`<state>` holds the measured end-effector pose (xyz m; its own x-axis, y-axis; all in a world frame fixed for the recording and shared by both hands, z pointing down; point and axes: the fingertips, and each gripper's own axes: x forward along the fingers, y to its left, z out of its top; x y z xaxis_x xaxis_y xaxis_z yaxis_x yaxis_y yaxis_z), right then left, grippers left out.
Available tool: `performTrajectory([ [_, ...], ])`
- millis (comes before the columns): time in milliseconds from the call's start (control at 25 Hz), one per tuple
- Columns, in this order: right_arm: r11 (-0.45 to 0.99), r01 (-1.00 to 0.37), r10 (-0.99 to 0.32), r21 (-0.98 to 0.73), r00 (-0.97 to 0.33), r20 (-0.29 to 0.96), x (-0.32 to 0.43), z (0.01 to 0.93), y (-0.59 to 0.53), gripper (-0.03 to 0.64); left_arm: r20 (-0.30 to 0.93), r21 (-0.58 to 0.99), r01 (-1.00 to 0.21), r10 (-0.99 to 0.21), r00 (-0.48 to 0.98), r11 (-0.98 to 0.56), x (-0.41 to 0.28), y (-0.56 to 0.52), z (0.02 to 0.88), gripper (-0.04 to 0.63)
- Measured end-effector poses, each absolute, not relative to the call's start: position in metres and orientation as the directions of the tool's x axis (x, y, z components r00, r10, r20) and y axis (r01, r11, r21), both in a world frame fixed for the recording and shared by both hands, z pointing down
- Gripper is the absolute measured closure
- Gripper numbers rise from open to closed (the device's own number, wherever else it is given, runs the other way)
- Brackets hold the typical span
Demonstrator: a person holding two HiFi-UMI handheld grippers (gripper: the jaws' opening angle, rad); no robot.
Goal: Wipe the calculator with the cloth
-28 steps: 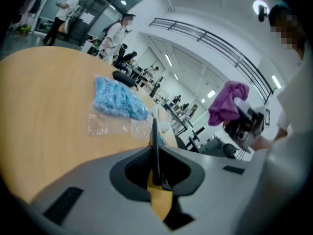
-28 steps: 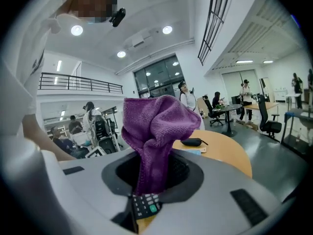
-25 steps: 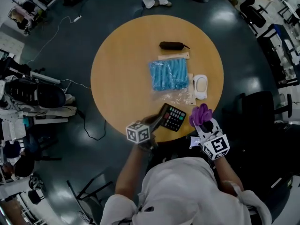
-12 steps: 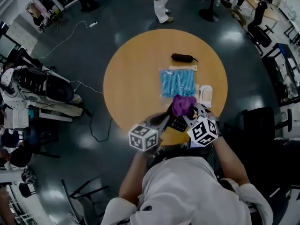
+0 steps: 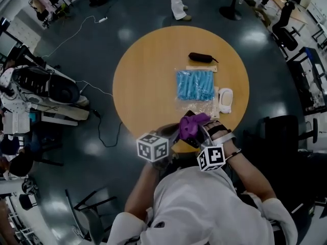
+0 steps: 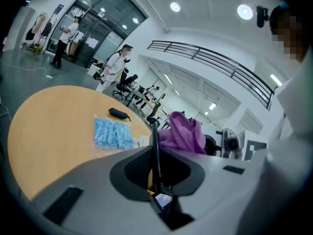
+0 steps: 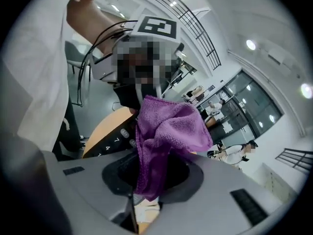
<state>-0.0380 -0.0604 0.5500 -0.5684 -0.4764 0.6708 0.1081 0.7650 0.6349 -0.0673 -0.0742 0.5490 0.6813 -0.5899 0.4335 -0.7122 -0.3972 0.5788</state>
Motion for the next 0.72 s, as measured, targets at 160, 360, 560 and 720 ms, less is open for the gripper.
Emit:
performTrajectory([
  [160, 0.759, 0.141, -0.461, 0.636, -0.574, 0.677, -0.028, 0.559, -0.049, 0.529, 0.433, 0.602, -0.700, -0.579, 0.690, -0.384, -0.061, -0.072, 0.555, 0.546],
  [360, 0.731, 0.224, -0.439, 0.644, -0.569, 0.696, -0.018, 0.564, -0.034, 0.529, 0.420, 0.626, -0.685, -0.579, 0.699, -0.372, -0.058, -0.075, 0.556, 0.546],
  [560, 0.726, 0.305, -0.394, 0.617, -0.551, 0.736, -0.007, 0.577, -0.013, 0.529, 0.414, 0.597, -0.698, -0.594, 0.690, -0.395, -0.062, -0.083, 0.548, 0.546],
  [720, 0.747, 0.367, -0.342, 0.554, -0.503, 0.794, 0.017, 0.595, -0.004, 0.529, 0.409, 0.590, -0.700, -0.598, 0.689, -0.402, -0.067, -0.088, 0.549, 0.546],
])
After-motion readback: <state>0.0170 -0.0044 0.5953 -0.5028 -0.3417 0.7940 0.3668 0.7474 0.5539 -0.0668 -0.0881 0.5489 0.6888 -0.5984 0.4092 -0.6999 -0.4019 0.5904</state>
